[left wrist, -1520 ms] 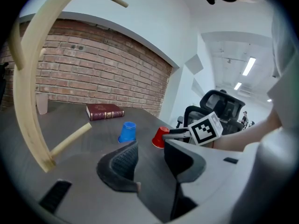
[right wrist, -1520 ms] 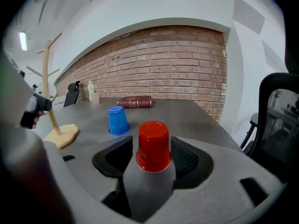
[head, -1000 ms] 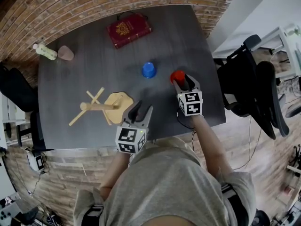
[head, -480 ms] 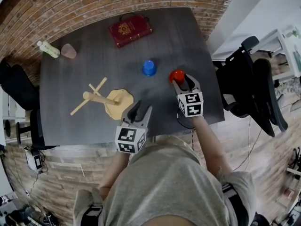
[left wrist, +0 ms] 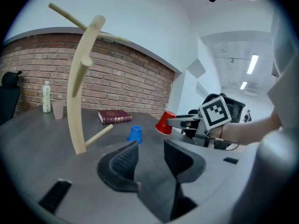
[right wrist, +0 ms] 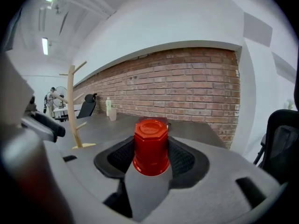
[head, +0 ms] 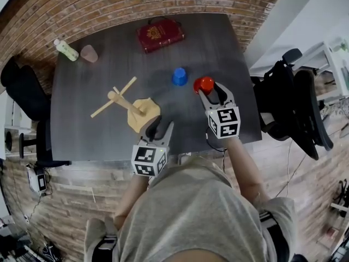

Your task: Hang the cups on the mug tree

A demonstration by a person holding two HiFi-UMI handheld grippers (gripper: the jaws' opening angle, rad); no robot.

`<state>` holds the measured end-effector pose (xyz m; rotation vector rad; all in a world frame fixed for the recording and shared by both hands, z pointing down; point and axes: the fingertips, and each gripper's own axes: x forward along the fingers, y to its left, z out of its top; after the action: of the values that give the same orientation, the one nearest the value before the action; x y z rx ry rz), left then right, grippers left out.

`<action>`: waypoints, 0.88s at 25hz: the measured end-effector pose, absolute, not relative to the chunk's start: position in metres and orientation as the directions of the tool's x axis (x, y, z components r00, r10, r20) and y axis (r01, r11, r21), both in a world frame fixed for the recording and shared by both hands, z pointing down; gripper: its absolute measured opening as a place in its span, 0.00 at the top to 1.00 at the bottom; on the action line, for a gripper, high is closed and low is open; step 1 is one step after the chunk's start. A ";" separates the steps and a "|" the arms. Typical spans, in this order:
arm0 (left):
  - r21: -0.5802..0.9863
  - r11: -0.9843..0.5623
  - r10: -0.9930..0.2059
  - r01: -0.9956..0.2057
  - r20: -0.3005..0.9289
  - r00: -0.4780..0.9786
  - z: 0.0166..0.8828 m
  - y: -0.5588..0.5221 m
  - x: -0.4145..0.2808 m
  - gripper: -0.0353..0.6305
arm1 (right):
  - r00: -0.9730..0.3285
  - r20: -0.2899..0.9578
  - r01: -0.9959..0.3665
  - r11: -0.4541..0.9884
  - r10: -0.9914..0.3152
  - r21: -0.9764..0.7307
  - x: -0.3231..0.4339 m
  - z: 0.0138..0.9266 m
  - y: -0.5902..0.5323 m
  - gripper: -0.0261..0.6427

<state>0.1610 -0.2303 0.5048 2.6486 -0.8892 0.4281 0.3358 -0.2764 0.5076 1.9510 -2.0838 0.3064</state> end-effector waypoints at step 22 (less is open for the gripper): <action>0.169 -0.604 -0.703 -0.779 0.347 0.621 0.487 -0.228 0.062 0.70 | -0.319 0.222 -0.945 0.328 -0.921 0.003 0.208 0.453 -0.296 0.64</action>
<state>0.0618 -0.2282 0.4874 2.5437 -1.1982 0.3532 0.2077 -0.2956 0.4532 1.7110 -2.4051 0.1878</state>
